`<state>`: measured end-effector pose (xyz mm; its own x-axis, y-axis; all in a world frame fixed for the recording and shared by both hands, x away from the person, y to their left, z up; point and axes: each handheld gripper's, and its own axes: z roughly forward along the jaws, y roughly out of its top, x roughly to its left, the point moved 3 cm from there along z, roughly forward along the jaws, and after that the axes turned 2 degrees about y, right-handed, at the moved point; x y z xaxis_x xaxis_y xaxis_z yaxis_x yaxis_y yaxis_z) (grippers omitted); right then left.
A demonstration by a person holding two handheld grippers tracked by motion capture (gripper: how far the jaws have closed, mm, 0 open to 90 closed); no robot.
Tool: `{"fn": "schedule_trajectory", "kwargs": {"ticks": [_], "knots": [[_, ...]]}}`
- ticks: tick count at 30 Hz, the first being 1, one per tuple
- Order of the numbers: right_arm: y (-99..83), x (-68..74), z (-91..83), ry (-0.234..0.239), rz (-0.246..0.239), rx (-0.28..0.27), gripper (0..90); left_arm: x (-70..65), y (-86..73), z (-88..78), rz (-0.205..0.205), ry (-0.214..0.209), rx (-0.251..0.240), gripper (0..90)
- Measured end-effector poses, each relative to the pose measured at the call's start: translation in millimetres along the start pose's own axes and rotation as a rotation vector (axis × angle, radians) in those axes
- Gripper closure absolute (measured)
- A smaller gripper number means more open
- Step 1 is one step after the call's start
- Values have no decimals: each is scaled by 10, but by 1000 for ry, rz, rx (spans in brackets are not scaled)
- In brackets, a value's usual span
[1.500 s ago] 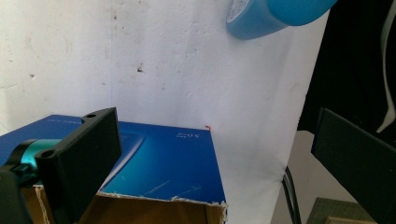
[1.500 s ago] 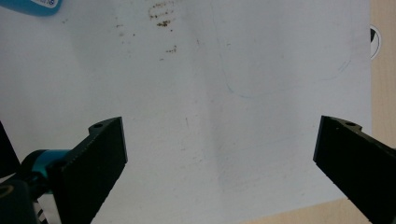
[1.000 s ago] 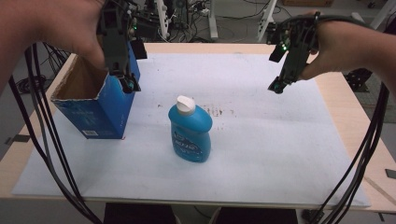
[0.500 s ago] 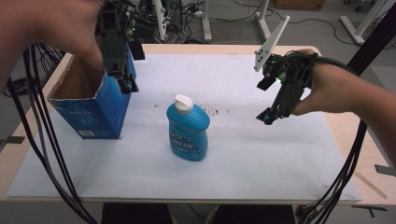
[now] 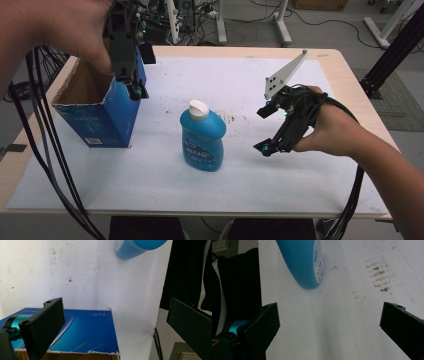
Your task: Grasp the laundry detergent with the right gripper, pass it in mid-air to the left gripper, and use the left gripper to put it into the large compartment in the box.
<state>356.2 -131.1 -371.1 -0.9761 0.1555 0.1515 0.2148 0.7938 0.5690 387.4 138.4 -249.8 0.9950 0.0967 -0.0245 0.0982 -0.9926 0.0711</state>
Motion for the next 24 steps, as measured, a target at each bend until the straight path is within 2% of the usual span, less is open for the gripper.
{"fn": "schedule_trajectory", "kwargs": {"ticks": [10, 24], "knots": [[-21, 70, 274, 20, 29, -81, 17, 7, -17, 7, -2, 0, -9, 17], [21, 141, 529, 39, 43, -175, 17, 7, -71, 29, -7, -4, -7, 17]]}}
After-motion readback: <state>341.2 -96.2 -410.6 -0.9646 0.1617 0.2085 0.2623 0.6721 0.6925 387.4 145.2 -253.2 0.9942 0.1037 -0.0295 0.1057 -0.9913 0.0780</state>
